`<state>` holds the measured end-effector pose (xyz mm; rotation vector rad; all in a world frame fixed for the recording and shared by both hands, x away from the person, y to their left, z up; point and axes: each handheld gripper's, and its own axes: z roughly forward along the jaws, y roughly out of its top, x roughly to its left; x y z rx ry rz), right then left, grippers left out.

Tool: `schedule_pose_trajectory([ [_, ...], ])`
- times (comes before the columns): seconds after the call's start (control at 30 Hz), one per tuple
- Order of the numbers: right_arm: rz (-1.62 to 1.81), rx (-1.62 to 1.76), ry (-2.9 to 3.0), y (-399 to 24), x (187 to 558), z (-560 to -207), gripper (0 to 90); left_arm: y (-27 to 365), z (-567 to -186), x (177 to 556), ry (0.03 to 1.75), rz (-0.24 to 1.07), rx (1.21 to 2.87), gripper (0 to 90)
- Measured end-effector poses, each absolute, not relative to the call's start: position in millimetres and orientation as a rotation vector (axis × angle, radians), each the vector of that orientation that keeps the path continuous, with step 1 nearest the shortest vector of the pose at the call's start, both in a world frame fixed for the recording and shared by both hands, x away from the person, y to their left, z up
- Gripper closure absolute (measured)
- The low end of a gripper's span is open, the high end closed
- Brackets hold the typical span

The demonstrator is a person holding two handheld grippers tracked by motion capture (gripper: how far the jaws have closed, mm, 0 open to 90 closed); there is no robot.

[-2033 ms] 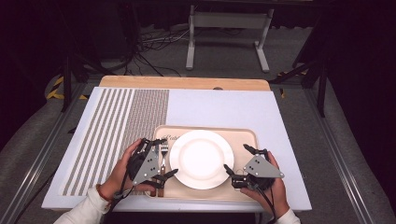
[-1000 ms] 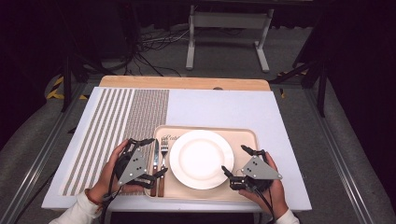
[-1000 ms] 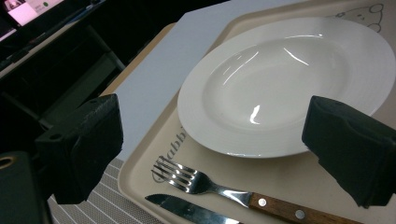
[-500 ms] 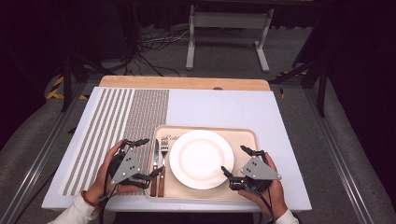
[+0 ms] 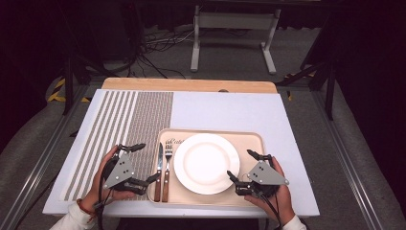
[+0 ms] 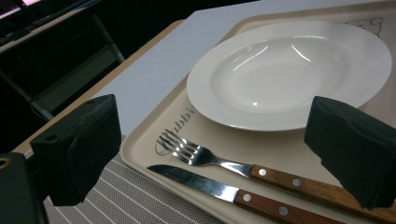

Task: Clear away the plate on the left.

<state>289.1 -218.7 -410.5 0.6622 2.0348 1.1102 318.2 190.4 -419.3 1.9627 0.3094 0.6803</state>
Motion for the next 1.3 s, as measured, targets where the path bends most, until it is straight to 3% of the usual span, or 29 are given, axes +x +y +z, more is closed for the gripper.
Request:
schedule_pose_trajectory([
  [1.3,1.142,0.649,2.032,-217.3,286.7,-414.0,10.5,242.7,-432.0,304.4,0.493,0.642,1.904,4.2],
])
